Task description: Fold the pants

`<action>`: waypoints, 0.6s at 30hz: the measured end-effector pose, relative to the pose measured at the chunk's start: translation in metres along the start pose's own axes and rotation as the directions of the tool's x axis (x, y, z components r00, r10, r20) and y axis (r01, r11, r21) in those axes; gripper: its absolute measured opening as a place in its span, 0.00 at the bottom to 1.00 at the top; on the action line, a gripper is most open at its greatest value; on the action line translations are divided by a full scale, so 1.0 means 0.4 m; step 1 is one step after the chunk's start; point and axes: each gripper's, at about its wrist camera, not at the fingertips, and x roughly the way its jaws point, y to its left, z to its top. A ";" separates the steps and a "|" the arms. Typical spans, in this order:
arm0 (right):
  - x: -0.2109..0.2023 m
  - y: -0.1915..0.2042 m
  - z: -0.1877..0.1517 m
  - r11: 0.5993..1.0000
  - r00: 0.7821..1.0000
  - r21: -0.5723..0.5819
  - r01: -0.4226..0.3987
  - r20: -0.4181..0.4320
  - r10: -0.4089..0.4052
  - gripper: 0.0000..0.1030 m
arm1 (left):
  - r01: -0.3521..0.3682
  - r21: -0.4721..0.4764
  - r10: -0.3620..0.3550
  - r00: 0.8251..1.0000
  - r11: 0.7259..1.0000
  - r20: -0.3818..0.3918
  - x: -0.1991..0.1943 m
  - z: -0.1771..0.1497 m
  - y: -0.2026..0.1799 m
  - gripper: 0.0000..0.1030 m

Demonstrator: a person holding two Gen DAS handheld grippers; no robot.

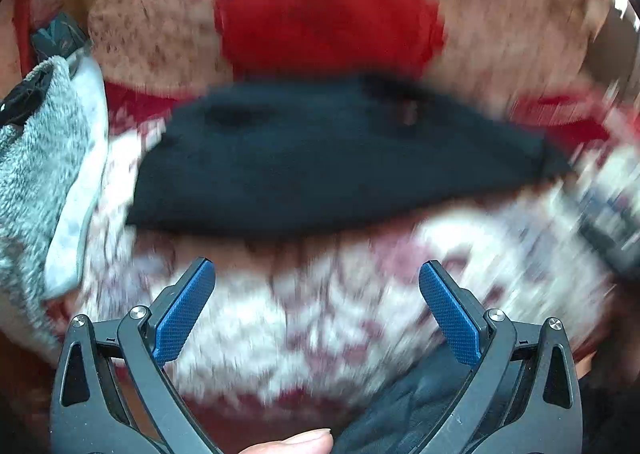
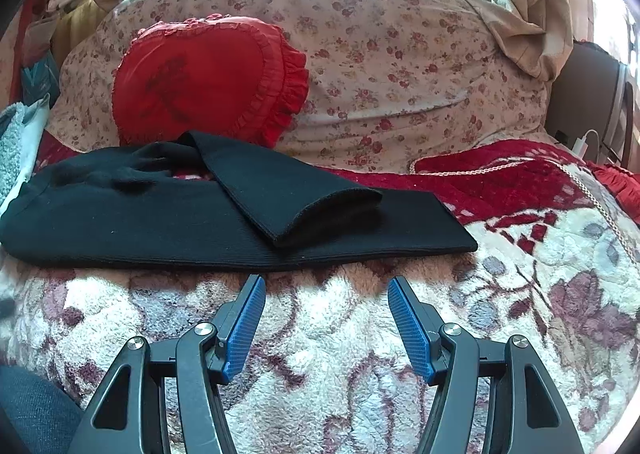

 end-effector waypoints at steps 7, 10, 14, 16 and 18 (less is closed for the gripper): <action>-0.009 -0.009 -0.001 1.000 1.000 0.016 -0.001 0.005 0.001 0.61 | 0.146 0.003 -0.145 0.976 0.989 0.160 -0.071 0.044 0.133 0.99; -0.009 -0.002 -0.001 1.000 1.000 0.005 -0.001 0.006 0.001 0.61 | 0.195 -0.060 -0.194 0.981 0.979 0.028 -0.021 0.033 0.170 0.99; -0.005 0.001 -0.005 1.000 1.000 -0.004 0.002 -0.003 -0.002 0.61 | 0.256 -0.105 -0.256 0.967 0.961 0.018 -0.013 0.024 0.201 0.99; -0.004 -0.001 -0.005 1.000 1.000 0.000 0.002 -0.004 -0.002 0.61 | 0.329 -0.161 -0.335 0.942 0.931 -0.012 0.007 0.022 0.234 0.99; -0.004 0.000 -0.004 1.000 1.000 0.002 0.000 -0.003 0.000 0.61 | 0.375 -0.206 -0.387 0.922 0.904 -0.018 0.021 0.011 0.264 0.99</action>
